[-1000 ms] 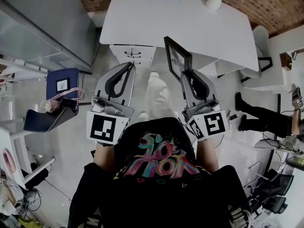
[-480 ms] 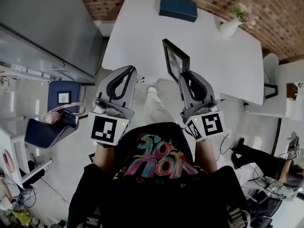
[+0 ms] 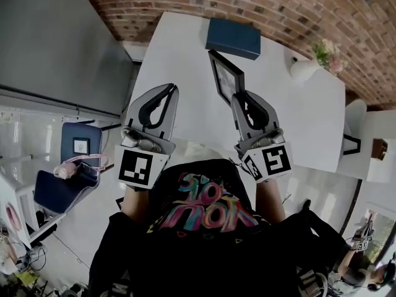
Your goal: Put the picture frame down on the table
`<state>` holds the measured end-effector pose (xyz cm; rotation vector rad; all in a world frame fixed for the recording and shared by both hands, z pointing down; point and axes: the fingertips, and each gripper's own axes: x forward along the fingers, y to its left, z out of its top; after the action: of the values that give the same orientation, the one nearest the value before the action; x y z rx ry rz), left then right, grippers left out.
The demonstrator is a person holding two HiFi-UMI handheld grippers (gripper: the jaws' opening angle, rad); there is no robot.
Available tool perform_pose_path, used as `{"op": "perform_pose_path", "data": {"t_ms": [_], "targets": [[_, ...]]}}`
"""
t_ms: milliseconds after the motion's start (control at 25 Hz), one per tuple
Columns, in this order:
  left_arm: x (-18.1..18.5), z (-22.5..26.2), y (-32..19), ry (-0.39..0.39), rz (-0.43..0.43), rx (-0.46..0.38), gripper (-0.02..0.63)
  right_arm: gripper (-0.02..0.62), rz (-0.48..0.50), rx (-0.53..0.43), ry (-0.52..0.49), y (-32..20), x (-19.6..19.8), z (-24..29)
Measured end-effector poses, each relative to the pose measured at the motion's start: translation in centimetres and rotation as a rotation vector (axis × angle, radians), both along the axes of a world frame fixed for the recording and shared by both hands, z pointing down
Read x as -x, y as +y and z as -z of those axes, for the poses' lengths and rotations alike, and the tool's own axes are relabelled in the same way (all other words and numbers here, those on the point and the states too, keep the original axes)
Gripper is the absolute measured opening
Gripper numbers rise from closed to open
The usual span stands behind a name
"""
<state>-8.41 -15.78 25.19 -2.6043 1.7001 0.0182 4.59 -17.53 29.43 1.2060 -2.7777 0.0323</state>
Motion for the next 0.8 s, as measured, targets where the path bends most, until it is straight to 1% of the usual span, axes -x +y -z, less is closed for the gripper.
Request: {"op": "perform_pose_path", "data": {"t_ms": [120,240,560,800], "targets": [[-0.5,-0.3,-3.2,0.003,-0.003,0.01,0.031,0.092,0.001,0.005,0.0,-3.3,-0.4,0.0],[-0.6,-0.6,-5.0,0.004,-0.014,0.024,0.031,0.092,-0.009,0.008,0.001,-5.0,-0.5,0.1],[-0.4,-0.7,-7.6,0.008,-0.079,0.029,0.031,0.092,-0.067,0.03,-0.009,-6.5,-0.3,0.1],[-0.3,0.0,-9.0,0.008,-0.116,0.013,0.031,0.092,-0.089,0.044,-0.028,-7.2,0.2,0.4]]}}
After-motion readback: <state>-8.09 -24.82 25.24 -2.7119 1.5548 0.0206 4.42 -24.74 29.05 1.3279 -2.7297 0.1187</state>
